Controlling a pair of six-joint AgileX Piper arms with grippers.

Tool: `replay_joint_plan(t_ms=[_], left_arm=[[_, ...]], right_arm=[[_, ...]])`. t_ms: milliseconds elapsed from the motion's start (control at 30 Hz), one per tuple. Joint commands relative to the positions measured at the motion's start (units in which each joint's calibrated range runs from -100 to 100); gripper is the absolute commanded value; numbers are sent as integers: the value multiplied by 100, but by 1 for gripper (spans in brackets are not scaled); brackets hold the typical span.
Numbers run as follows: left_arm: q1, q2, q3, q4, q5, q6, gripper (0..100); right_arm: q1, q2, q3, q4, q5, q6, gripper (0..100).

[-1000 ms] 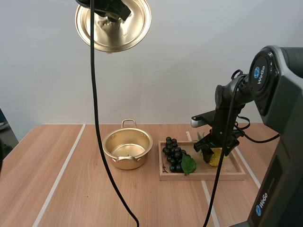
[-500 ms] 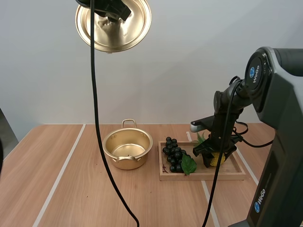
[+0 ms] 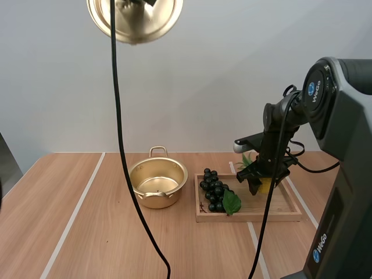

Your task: Open the pot, put the pineapple inside, and close it

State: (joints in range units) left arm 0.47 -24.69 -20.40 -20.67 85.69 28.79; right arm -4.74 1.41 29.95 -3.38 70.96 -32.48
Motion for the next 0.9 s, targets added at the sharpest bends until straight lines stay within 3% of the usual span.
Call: replay_joint_plan(t_ms=[0,300,433,633,767,867], left_arm=[[-15,-128,-641,-135,-903,-79,0],[-15,-128,-2465,-348,-1011,-256,0],[-15,-128,-2767,-348,-732,-256,0],[-15,-137,-2781,-299,-571,-256,0],[-15,-137,-2781,-296,-463,-256,0],[-15,-137,-2781,-296,-442,-256,0]], right_arm=[[-23,-289,-236,90,214,-36,0],[75,-785,-1115,492,906,-335,0],[236,-1083,-1880,553,1412,-335,0],[483,-1392,-3212,1297,2181,-580,0],[800,-1406,-3407,2000,2510,-907,0],[1184,-1298,-3407,2049,2568,-962,0]])
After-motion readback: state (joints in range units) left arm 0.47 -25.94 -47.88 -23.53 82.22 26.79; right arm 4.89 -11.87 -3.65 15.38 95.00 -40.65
